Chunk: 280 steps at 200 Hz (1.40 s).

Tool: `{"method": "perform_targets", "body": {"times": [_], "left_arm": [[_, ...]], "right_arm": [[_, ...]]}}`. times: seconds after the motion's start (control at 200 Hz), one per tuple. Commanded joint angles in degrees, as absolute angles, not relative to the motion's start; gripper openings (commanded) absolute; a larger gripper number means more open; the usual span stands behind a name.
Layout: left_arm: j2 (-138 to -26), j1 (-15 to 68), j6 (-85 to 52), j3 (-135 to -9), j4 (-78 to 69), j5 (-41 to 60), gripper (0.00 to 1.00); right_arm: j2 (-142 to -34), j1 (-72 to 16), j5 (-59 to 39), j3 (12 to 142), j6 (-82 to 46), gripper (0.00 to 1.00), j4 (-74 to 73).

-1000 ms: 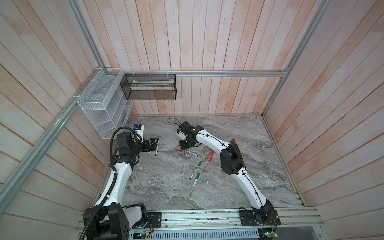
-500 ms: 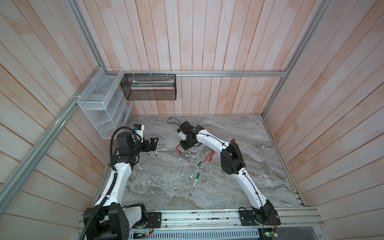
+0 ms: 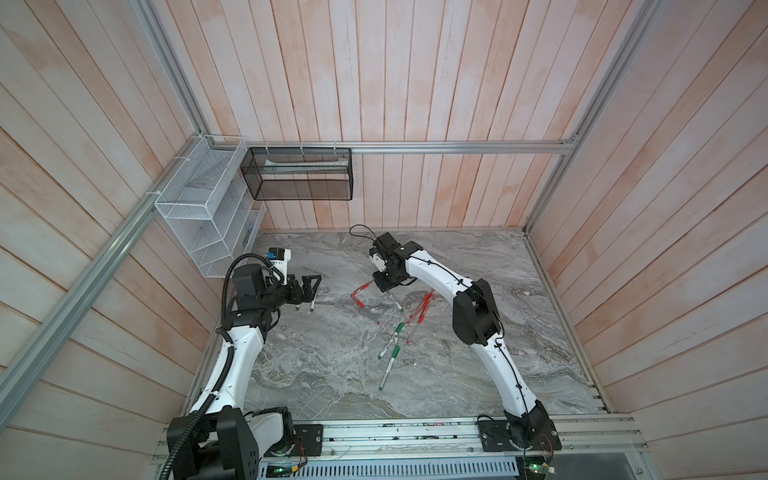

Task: Open the pen caps
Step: 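Lift the marker with the right gripper while the left gripper moves to meet it, then close the left gripper on the marker's white body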

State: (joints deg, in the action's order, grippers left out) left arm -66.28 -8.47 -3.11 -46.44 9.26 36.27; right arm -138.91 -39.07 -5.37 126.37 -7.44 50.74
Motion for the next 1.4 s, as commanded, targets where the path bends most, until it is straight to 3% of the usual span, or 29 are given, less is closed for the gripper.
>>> {"method": "perform_targets", "body": {"times": [0.0, 0.375, 0.665, 1.16, 1.395], "left_arm": [[-65.90, -8.35, -6.14, -45.73, 7.27, 42.70, 1.00], [-69.88, -6.11, -16.63, -45.51, -0.08, 55.68, 0.96], [-71.62, -2.04, -20.57, -44.39, -5.41, 62.86, 0.94], [-72.64, 4.45, -16.80, -44.91, -2.58, 63.49, 0.91], [-74.63, 7.09, -15.37, -46.25, -1.15, 62.66, 0.79]], "right_arm": [[-128.04, -39.14, -10.85, 119.65, -12.67, 0.08, 42.11], [-103.54, -38.43, -24.68, 82.00, -35.90, 0.04, -3.13], [-96.55, -39.20, -26.73, 63.87, -52.97, 0.00, -31.48], [-97.73, -42.54, -25.72, 59.63, -59.89, 0.00, -45.62], [-99.48, -44.28, -26.28, 61.68, -59.31, 0.00, -46.54]]}}
